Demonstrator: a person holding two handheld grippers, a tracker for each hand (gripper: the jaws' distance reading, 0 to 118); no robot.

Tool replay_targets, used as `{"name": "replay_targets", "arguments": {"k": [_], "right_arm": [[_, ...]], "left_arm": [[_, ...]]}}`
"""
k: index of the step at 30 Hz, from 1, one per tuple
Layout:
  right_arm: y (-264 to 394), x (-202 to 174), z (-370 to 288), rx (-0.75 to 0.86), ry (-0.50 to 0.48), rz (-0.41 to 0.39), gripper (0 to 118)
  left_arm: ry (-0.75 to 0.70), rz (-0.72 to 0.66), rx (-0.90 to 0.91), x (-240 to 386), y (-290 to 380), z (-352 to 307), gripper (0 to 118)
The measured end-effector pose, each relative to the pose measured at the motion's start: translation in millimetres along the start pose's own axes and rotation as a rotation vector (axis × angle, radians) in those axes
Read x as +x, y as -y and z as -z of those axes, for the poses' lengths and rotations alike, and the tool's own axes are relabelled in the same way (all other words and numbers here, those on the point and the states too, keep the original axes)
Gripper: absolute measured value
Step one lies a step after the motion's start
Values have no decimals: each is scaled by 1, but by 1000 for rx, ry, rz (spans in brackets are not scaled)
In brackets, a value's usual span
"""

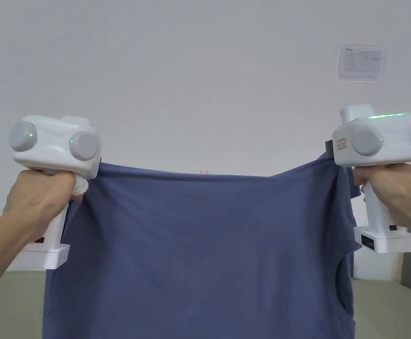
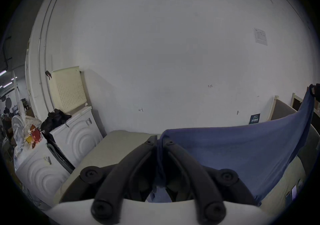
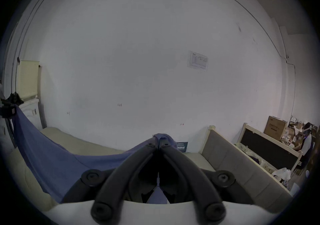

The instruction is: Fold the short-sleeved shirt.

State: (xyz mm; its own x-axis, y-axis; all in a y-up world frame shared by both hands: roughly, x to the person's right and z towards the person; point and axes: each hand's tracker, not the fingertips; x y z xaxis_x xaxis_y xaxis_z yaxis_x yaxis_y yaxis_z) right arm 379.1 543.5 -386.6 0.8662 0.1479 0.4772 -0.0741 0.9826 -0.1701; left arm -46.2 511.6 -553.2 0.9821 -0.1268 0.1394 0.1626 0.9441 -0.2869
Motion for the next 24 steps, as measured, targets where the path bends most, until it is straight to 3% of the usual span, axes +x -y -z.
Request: {"name": "replay_targets", "arguments": {"k": [15,24], "right_arm": [[189,-26,57,-243,-59,50,0],[258,-23,9,-322,-90,20,0]], "left_arm": [[47,37,-210,30,163,107,6],[74,49,-276,25,241,72,6]]}}
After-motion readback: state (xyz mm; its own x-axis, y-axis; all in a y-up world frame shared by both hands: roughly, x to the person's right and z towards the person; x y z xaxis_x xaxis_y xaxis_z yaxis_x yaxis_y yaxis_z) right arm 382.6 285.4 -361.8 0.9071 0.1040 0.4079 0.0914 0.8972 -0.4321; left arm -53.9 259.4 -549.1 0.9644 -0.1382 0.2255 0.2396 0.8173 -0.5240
